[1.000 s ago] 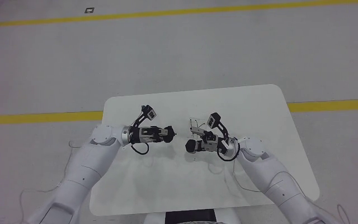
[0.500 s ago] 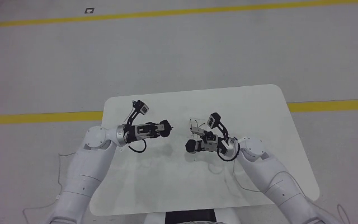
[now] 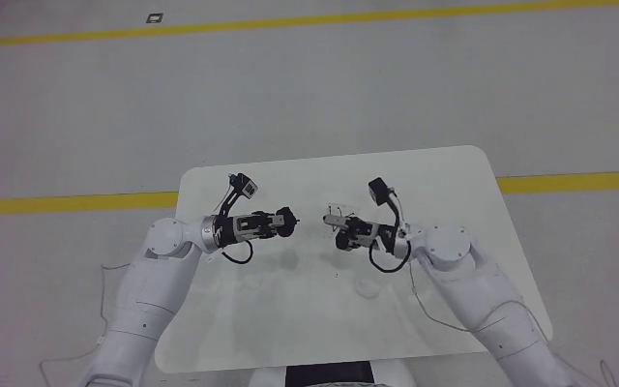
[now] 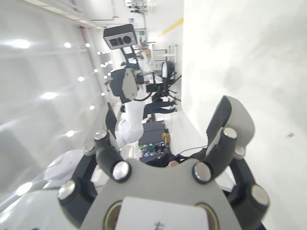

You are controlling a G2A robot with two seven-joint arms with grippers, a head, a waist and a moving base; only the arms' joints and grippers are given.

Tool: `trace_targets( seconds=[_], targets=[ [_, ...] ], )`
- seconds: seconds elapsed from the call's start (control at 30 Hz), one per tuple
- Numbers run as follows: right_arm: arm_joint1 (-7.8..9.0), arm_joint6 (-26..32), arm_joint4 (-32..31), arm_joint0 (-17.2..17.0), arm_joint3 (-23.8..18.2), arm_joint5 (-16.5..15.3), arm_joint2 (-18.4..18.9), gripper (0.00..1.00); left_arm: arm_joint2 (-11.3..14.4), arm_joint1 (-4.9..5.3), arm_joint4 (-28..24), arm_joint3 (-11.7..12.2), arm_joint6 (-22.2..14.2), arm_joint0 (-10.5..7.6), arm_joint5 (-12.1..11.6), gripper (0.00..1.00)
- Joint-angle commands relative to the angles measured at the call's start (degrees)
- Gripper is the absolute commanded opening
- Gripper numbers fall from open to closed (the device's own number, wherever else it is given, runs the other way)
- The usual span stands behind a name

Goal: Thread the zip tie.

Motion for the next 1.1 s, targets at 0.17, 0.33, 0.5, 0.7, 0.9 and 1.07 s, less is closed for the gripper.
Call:
trace_targets(
  seconds=[0.17,0.33,0.5,0.7,0.9,1.07],
  targets=[
    [0.3,-1.13,-4.66,-0.31,-1.97,2.94,0.0,1.0,0.0,0.0,0.0,0.0,0.0,0.0,0.0,0.0],
    [0.33,-2.14,-6.68,-0.15,-2.56,3.35,-0.43,1.0,0.0,0.0,0.0,0.0,0.0,0.0,0.0,0.0],
    [0.52,-2.11,-14.22,2.52,-5.62,10.89,-1.91,1.0,0.0,0.0,0.0,0.0,0.0,0.0,0.0,0.0],
    [-0.35,-0.09,-21.74,8.02,0.37,13.62,-4.92,1.0,0.0,0.0,0.0,0.0,0.0,0.0,0.0,0.0],
    [-1.73,1.17,-24.21,10.64,3.8,13.62,-6.77,1.0,0.0,0.0,0.0,0.0,0.0,0.0,0.0,0.0],
    [-1.73,1.17,-24.21,10.64,3.8,13.62,-6.77,1.0,0.0,0.0,0.0,0.0,0.0,0.0,0.0,0.0]
  ],
)
